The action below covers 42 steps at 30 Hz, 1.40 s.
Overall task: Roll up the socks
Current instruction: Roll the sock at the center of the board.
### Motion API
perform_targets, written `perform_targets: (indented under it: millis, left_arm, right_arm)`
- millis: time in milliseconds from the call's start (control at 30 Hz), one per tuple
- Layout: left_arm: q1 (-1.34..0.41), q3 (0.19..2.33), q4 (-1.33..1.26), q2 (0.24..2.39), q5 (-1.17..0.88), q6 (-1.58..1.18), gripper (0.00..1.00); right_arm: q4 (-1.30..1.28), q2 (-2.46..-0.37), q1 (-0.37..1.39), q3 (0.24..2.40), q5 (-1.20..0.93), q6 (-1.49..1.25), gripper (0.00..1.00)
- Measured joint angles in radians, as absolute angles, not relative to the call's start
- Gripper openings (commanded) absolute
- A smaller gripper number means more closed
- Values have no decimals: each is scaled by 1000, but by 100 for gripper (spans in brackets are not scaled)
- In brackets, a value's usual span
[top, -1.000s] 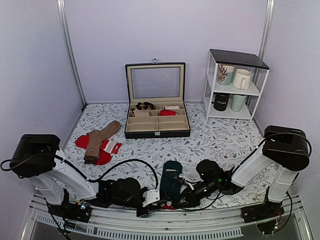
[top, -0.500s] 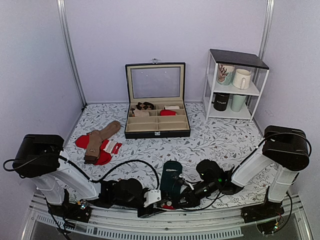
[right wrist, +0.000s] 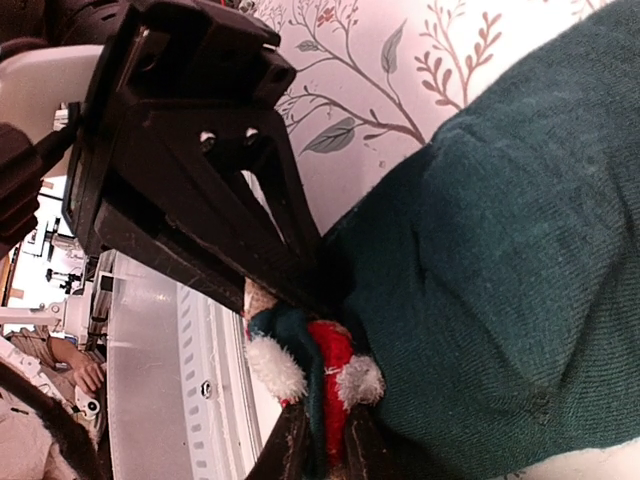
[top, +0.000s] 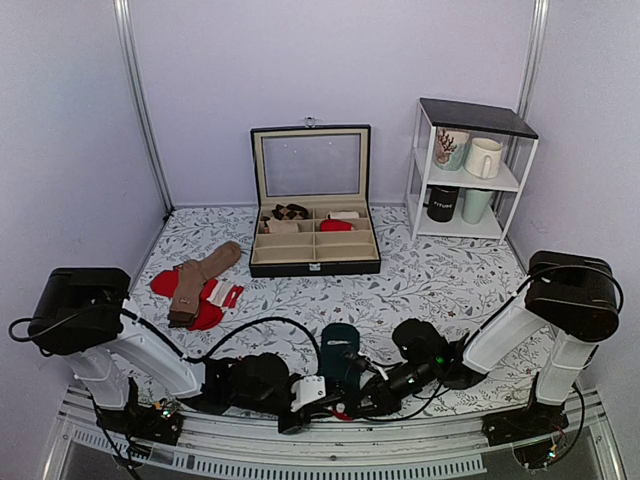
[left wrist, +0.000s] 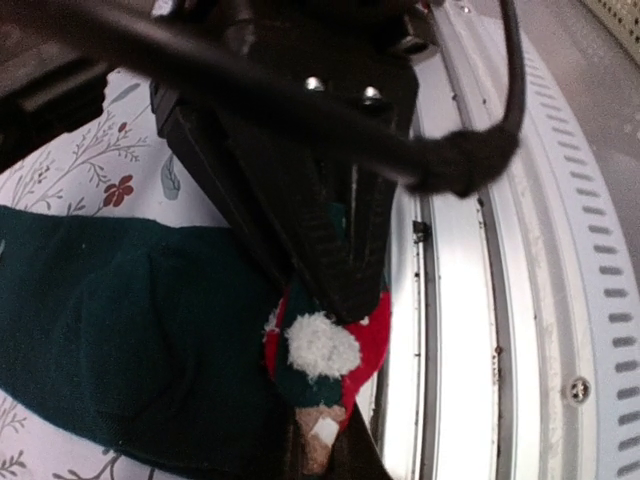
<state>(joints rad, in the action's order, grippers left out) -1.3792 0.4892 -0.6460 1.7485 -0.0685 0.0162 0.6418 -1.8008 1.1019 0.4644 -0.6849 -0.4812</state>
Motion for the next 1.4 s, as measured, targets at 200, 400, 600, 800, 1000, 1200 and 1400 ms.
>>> perform_targets:
  millis: [200, 400, 600, 800, 1000, 1200, 1400]
  left_arm:
    - [-1339, 490, -659, 1759, -149, -44, 0]
    - [-1280, 474, -712, 1781, -260, -123, 0]
    - [-1260, 472, -738, 1798, -315, -171, 0]
    - [-1245, 474, -751, 1810, -350, -193, 0]
    - [-1240, 476, -762, 1820, -368, -203, 0]
    - [-1238, 476, -763, 1821, -373, -211, 0]
    - [-1235, 478, -770, 1828, -384, -212, 0]
  right_arm:
    - [569, -1739, 1106, 474, -639, -463, 32]
    - [461, -1494, 1115, 406, -382, -371, 50]
    - [596, -1242, 1213, 250, -197, -139, 53]
    - [637, -1356, 1308, 269, -94, 31, 53]
    - [637, -1449, 1360, 307, -57, 89, 53]
    - [638, -1468, 1375, 327, -53, 110, 52]
    - [637, -1520, 1382, 349, -52, 113, 51]
